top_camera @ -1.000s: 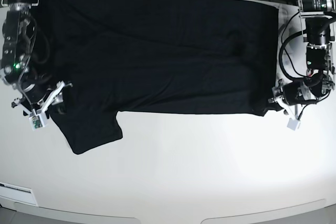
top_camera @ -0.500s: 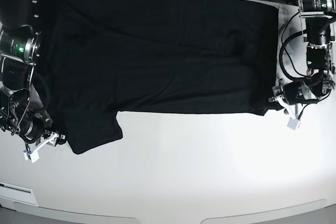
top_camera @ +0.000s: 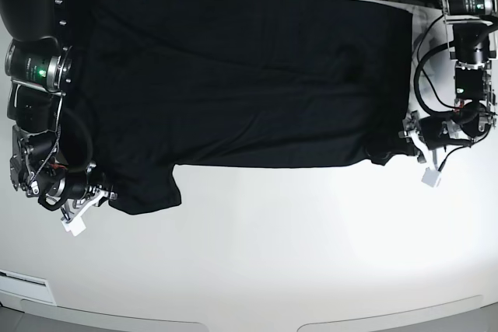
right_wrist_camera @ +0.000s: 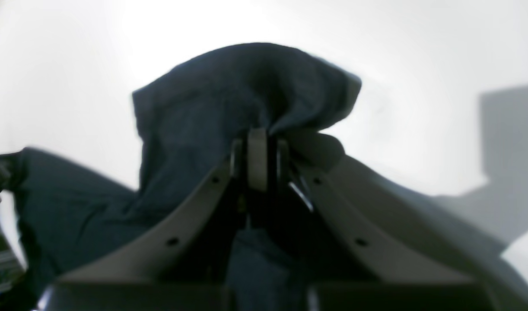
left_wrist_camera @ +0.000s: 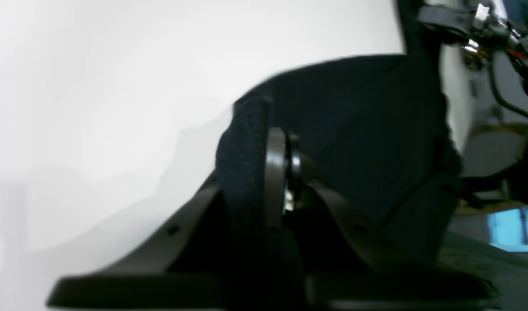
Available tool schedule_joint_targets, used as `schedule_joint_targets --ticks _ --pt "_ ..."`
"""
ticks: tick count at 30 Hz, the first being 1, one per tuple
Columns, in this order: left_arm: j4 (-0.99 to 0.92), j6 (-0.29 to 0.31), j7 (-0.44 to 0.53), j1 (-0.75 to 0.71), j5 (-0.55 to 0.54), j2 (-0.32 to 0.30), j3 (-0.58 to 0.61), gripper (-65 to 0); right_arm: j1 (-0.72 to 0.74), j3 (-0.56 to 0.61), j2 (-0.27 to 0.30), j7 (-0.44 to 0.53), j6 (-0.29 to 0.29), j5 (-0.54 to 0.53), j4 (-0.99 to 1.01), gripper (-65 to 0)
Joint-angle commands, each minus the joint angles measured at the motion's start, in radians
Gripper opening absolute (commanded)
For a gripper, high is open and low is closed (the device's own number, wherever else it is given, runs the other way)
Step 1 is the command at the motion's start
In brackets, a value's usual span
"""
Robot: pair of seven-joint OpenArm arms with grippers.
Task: Fold the T-shirt properly
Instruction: 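Move both grippers to the hem corners of the shirt and grasp, then fold the hem up over the collar with both grippers, then release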
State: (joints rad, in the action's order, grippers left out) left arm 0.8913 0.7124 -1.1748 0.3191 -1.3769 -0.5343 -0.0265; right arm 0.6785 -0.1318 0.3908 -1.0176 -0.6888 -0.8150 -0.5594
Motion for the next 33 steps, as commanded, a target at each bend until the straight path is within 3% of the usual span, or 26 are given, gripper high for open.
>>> schedule_joint_targets --ticks 1,4,7,9,12,17,22,27,33 --pt "0.003 -0.014 -0.039 0.008 -0.007 -0.001 0.006 -65.0 0.044 -0.002 0.018 0.000 -0.009 -0.048 -0.042 -65.0" --pt "0.037 -0.014 -0.054 0.020 -0.061 -0.001 0.006 -65.0 0.032 0.015 0.037 -0.072 -0.009 -0.134 -0.075 -65.0" --pt "0.121 -0.014 -0.160 0.019 -0.107 -0.001 0.006 -65.0 -0.014 0.057 0.068 -0.187 -0.009 -0.291 -0.148 -65.0" --pt "0.189 -0.014 -0.222 0.019 -0.107 -0.001 0.006 -65.0 -0.069 0.091 0.096 -0.245 -0.009 -0.389 -0.248 -65.0" --pt "0.296 -0.014 -0.222 0.009 -0.107 -0.003 0.006 -65.0 -0.186 0.115 0.142 -0.283 -0.009 -0.488 -0.463 -65.0" --pt "0.505 -0.014 -0.222 -0.040 -0.107 -0.019 0.006 -65.0 -0.430 0.078 0.227 -0.216 -0.009 -0.468 -0.910 -65.0" --pt "0.727 -0.014 -0.222 -0.132 -0.107 -0.111 0.006 -65.0 -0.665 -0.064 0.278 -0.199 -0.009 -0.461 -1.237 -65.0" --pt "0.855 -0.014 -0.214 -0.229 -0.107 -0.226 0.006 -65.0 -0.841 -0.177 0.293 -0.220 -0.009 -0.472 -1.337 -65.0" --pt "0.887 -0.014 -0.211 -0.284 -0.107 -0.313 0.006 -65.0 -0.968 -0.191 0.359 -0.264 -0.009 -0.471 -1.339 -65.0"
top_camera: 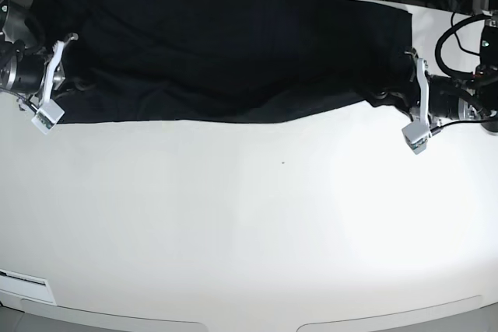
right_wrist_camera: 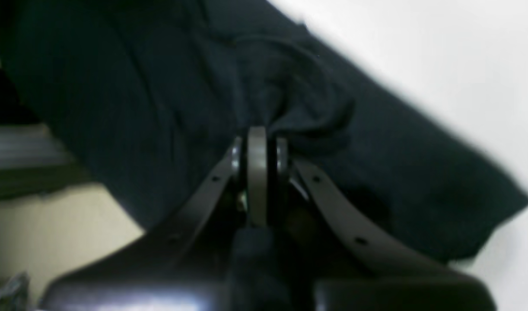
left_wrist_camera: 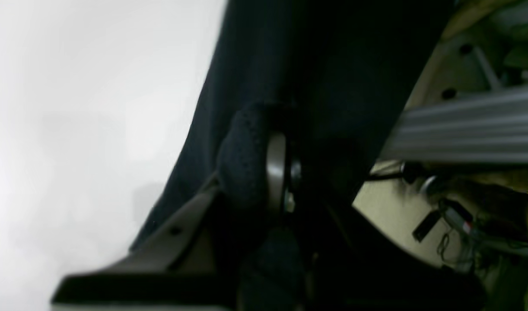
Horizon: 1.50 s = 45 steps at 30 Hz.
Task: Fold the T-shirt properly
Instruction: 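Fold the hem up over the collar with both grippers, then release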
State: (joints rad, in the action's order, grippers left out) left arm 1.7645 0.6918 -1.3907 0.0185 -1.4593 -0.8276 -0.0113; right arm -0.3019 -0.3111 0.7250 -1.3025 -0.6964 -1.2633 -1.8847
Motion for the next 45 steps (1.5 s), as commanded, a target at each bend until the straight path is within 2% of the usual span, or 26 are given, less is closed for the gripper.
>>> schedule_joint_targets --ticks 1,6,9,14,19,26,30,31,34,35,36,40,42,44,45 --pt "0.014 0.006 0.006 0.015 -0.024 -0.030 -0.010 -65.0 0.007 -0.011 0.035 0.020 -0.002 -0.023 -0.013 -65.0" --pt "0.014 0.006 0.005 0.014 -0.024 -0.092 -0.010 -65.0 0.005 -0.011 0.089 0.018 -0.002 -0.023 -0.013 -65.0" --pt "0.014 0.006 0.006 0.014 -0.024 -0.117 -0.010 -65.0 0.005 -0.014 0.092 0.017 -0.002 -0.031 -0.013 -65.0" --pt "0.014 0.006 -0.004 0.009 -0.024 -0.123 -0.010 -65.0 0.006 -0.031 0.093 -0.094 -0.002 -0.220 -0.013 -65.0" --pt "0.014 0.006 -0.006 -0.022 -0.024 -0.123 -0.009 -65.0 -0.010 -0.030 0.091 -0.094 -0.002 -0.220 -0.013 -65.0" --pt "0.013 0.006 -0.006 -0.055 -0.024 -0.126 -0.009 -65.0 -0.042 -0.030 0.090 -0.066 -0.002 -0.020 -0.013 -65.0" --pt "0.013 0.006 -0.006 -0.055 -0.024 -0.126 -0.010 -65.0 -0.042 -0.030 0.090 -0.041 -0.002 0.005 -0.013 -65.0" --pt "0.013 0.006 -0.006 -0.055 -0.019 -0.126 -0.009 -63.2 -0.041 -0.030 0.090 -0.041 -0.002 0.004 -0.013 -59.0" --pt "0.013 0.006 -0.006 -0.054 -0.003 -0.126 -0.010 -40.4 -0.041 -0.030 0.090 -0.044 -0.002 0.003 -0.013 -33.2" --pt "0.013 0.006 -0.006 -0.055 -0.005 -0.129 -0.010 -34.6 -0.041 -0.030 0.090 -0.044 -0.002 -0.005 -0.013 -27.0" --pt "0.013 0.006 -0.006 -0.055 -0.009 -0.134 -0.009 -31.6 -0.041 -0.030 0.090 -0.045 -0.002 -0.025 -0.013 -23.9" --pt "0.014 0.006 -0.006 -0.054 -0.016 -0.183 -0.010 -31.1 -0.002 -0.032 0.090 -0.094 -0.002 -0.141 -0.029 -24.1" --pt "0.014 0.006 -0.006 -0.054 -0.015 -0.216 -0.010 -31.2 0.016 -0.040 0.090 -0.094 -0.002 -0.220 -0.052 -28.1" --pt "0.014 0.006 -0.006 -0.054 -0.014 -0.248 -0.010 -31.2 0.016 -0.047 0.088 -0.094 -0.002 -0.220 -0.074 -40.9" --pt "0.014 -0.006 -0.006 -0.054 -0.010 -0.262 -0.010 -31.2 0.013 -0.048 0.079 -0.094 -0.002 -0.220 -0.079 -51.7"
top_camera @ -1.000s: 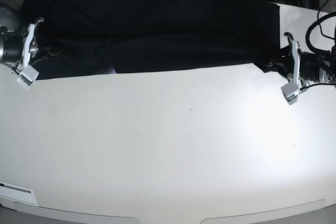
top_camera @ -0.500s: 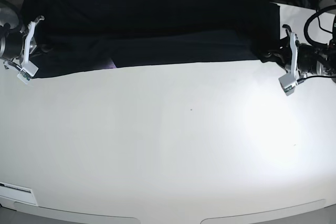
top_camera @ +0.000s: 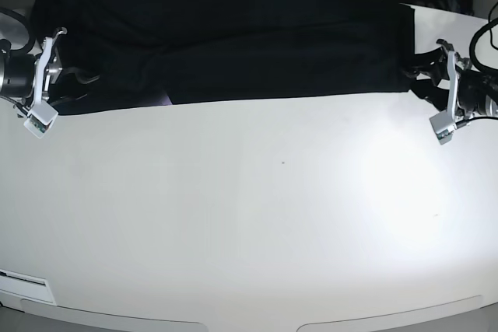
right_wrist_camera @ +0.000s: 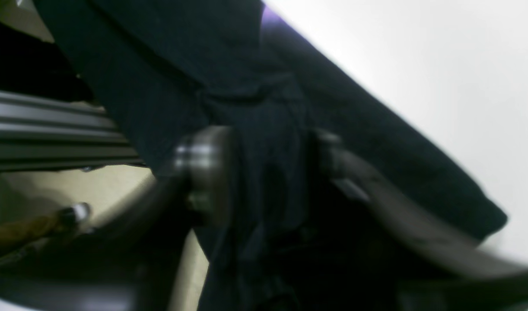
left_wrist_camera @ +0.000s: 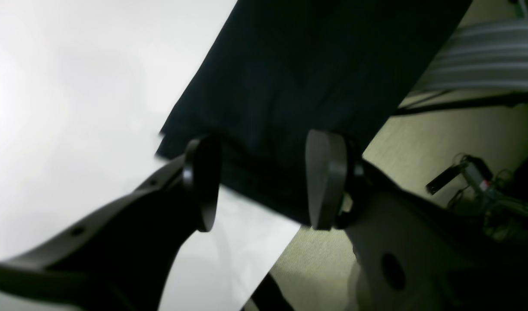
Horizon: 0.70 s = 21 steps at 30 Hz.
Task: Fold the T-shirt properly
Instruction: 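Fold the hem up over the collar with both grippers, then release, then grasp the folded strip ends with both grippers and tidy the edges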
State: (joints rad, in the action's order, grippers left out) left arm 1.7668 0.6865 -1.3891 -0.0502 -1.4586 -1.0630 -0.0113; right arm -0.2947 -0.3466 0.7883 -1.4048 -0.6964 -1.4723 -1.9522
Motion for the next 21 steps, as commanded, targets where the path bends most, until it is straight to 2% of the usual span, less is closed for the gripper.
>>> schedule_joint_targets --ticks 1,3,5,8,12,14,17,21 --pt "0.011 -0.017 -0.006 0.017 -0.004 -0.038 -0.010 -31.2 0.003 -0.012 -0.003 0.009 -0.002 -0.011 -0.012 -64.4" --pt "0.011 -0.038 0.026 0.017 0.074 -0.039 -0.023 -31.2 0.002 -0.013 -0.068 0.009 -0.002 -0.011 -0.008 -65.0" --pt "0.010 -0.090 0.060 0.017 0.168 -0.026 -0.056 -31.2 -0.020 -0.013 -0.142 0.019 -0.002 0.005 -0.008 -65.0" --pt "0.010 -0.150 0.072 0.016 0.245 0.012 -0.139 -31.2 -0.074 -0.013 -0.240 0.159 -0.002 0.214 -0.008 -65.0" --pt "-0.013 -0.195 0.129 0.017 0.309 0.089 -0.283 -31.2 -0.130 -0.013 -0.340 0.369 -0.002 0.592 -0.008 -65.0" --pt "-0.039 -0.195 0.128 0.016 0.306 0.132 -0.356 -31.2 -0.157 -0.013 -0.369 0.419 -0.002 0.694 0.001 -65.0" --pt "-0.094 -0.214 0.124 0.011 0.299 0.191 -0.443 -31.2 -0.173 -0.011 -0.386 0.417 -0.002 0.699 0.072 -65.0" --pt "-0.195 -0.229 0.113 0.005 0.277 0.234 -0.491 -31.2 -0.162 -0.012 -0.386 0.464 0.011 0.809 0.179 -65.0"
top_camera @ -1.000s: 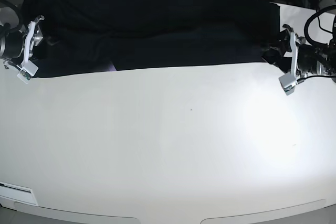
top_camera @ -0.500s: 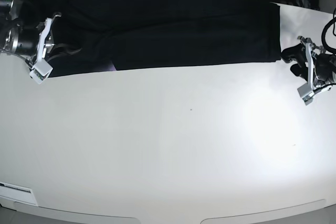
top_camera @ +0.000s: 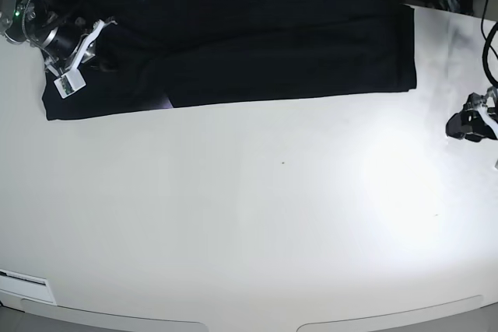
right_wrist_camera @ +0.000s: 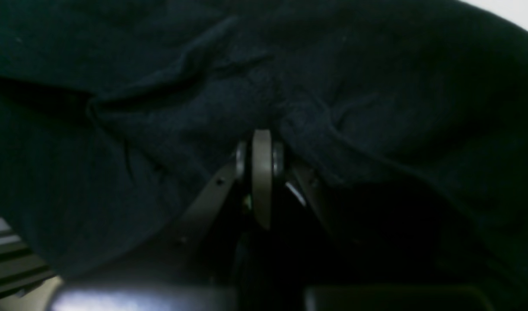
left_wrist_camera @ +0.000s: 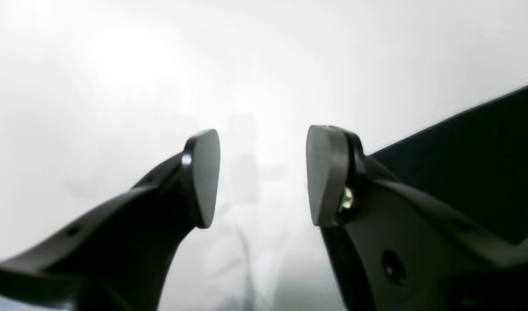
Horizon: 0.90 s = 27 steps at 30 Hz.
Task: Fold the T-shirt properly
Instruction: 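Grasp the folded strip ends with both grippers and tidy the edges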
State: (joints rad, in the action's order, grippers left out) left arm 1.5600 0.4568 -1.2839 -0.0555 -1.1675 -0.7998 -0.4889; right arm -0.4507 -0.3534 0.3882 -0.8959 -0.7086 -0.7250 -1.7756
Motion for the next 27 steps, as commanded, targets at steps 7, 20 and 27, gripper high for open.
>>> schedule_joint_targets --ticks 7,20,27 --pt "-0.068 0.005 -0.014 -0.110 -0.072 0.021 -0.024 -31.2 0.008 -0.005 0.003 0.044 0.408 0.224 -0.029 -65.0" --pt "-0.066 0.105 -0.111 -0.183 -0.316 0.281 -0.015 -31.0 0.018 -0.008 -0.072 0.014 0.432 0.311 -0.242 -34.3" --pt "-0.066 0.104 -0.074 -0.180 -0.316 0.385 0.052 -30.7 0.019 -0.008 -0.072 0.009 0.412 0.311 -0.265 -34.3"
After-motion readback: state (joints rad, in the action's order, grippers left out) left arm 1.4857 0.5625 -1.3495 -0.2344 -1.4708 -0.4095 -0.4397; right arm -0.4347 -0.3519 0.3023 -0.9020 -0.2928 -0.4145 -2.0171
